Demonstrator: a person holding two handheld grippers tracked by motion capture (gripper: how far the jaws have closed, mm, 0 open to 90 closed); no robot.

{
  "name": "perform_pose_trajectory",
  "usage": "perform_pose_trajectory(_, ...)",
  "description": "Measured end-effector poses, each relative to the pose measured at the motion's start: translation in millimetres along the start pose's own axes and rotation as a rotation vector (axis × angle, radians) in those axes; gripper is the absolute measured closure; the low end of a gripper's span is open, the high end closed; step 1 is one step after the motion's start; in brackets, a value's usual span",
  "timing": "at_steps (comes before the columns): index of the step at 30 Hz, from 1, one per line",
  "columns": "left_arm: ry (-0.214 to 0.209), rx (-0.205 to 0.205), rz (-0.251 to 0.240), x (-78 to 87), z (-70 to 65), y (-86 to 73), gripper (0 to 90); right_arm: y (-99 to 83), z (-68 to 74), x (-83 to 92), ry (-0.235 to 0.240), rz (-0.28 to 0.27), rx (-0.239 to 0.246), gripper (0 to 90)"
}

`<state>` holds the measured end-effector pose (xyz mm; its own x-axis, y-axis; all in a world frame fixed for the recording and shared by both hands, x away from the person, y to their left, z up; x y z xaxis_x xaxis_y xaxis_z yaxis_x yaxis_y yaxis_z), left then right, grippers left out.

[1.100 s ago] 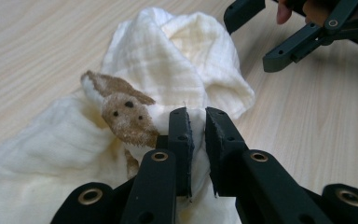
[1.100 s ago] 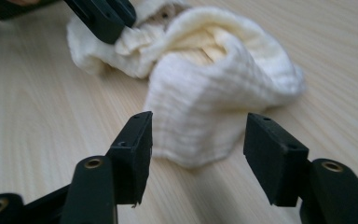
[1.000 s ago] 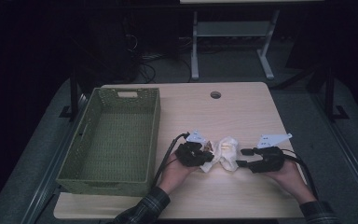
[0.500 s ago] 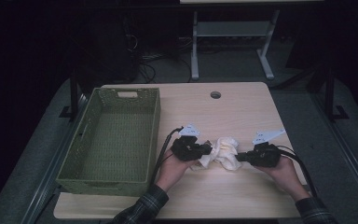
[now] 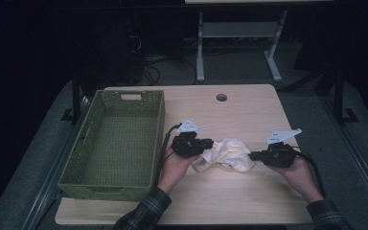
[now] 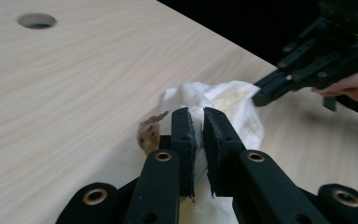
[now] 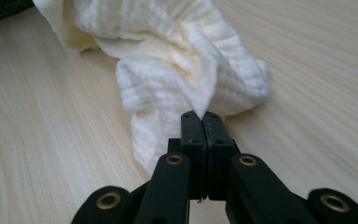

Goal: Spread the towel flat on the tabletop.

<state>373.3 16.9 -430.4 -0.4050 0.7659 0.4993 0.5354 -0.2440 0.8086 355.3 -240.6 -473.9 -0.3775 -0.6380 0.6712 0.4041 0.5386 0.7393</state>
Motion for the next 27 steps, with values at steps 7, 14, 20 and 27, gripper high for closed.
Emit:
perform_pose_trajectory(7,0.106,-0.004,-0.012,-5.1,11.2,8.2,83.0,-2.7,-12.1,15.9,-0.050,-0.012,-0.007,88.8)
perform_pose_trajectory(14,0.186,0.016,0.016,-14.8,30.5,4.4,82.3,-7.0,-27.6,19.8,-0.087,-0.008,-0.030,88.7)
perform_pose_trajectory(20,0.201,0.030,0.049,-20.7,32.7,-4.2,60.4,-9.3,-34.1,11.5,-0.093,0.001,-0.051,70.2)
perform_pose_trajectory(27,0.118,-0.042,0.082,-5.6,-3.9,-8.5,53.2,4.8,-13.5,23.4,-0.049,-0.089,-0.017,64.7)
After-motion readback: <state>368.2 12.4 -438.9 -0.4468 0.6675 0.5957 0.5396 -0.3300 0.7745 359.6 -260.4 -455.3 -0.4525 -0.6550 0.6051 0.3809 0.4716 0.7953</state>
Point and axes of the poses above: each handheld gripper's, and its own axes: x roughly backward along the jaws, y roughly out of its top, z roughly to its left, the point moved 5 cm from there along -x, roughly forward along the jaws, and after that the axes turned 6 degrees about x, right-handed, at the moved point
